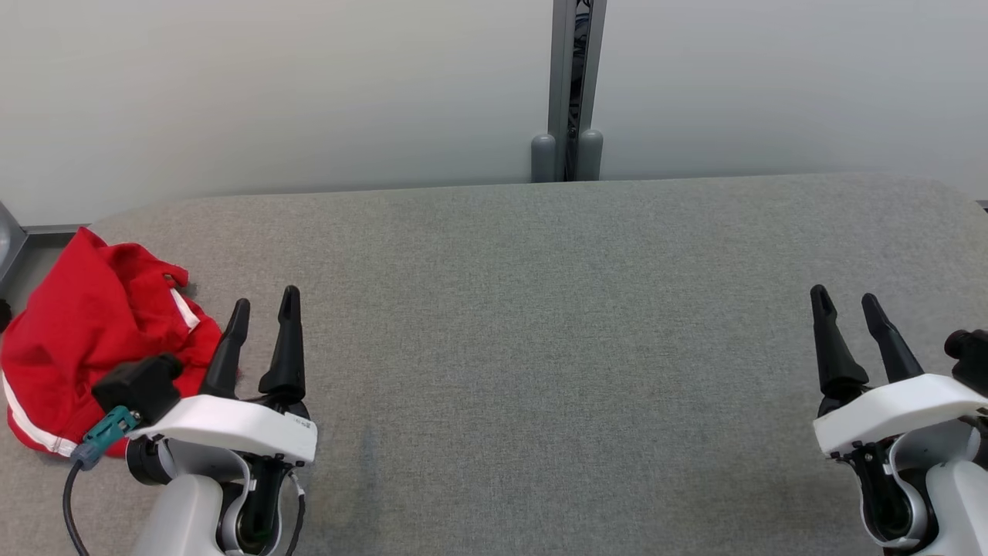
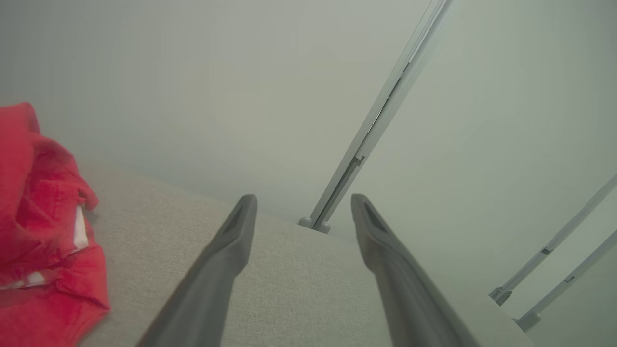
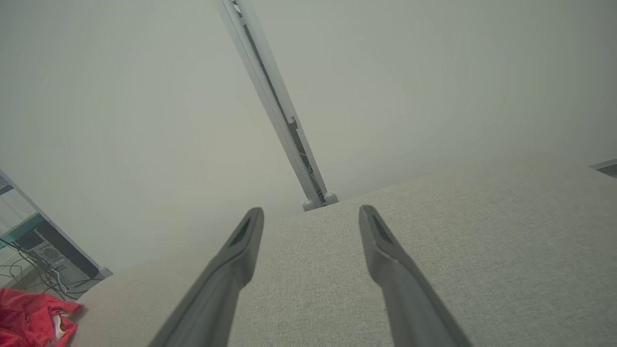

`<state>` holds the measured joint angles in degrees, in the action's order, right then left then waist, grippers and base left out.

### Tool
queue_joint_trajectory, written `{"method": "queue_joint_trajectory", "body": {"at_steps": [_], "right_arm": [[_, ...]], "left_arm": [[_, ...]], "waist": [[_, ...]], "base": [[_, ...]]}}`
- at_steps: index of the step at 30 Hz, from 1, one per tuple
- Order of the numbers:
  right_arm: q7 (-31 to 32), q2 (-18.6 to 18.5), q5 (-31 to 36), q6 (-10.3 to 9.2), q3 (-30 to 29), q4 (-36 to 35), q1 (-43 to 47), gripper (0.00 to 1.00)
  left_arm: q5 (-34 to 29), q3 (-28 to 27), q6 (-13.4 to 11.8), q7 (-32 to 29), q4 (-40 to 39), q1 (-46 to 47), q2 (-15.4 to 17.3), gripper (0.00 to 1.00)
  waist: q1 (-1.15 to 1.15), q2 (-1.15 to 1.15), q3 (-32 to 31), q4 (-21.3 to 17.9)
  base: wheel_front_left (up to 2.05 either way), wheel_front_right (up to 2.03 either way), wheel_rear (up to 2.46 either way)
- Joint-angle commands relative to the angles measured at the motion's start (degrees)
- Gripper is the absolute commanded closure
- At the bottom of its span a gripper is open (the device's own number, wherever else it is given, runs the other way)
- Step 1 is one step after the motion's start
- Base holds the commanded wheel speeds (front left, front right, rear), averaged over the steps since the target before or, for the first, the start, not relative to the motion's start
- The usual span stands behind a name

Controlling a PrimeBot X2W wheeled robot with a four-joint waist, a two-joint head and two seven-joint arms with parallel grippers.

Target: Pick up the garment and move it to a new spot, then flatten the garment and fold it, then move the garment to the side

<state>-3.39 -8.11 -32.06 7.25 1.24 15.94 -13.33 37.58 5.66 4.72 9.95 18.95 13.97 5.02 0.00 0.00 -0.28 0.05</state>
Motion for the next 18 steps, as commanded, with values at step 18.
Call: {"method": "queue_joint_trajectory", "body": {"at_steps": [18], "right_arm": [[-4.6, 0.7, 10.3, 0.32, 2.5, -0.7, 3.7, 0.0]], "left_arm": [[-11.6, -0.3, -1.3, -3.3, -3.3, -4.0, 0.7, 0.0]], "waist": [[0.0, 0.0, -1.0, 0.0]], "base": [[0.0, 0.0, 0.0]]}}
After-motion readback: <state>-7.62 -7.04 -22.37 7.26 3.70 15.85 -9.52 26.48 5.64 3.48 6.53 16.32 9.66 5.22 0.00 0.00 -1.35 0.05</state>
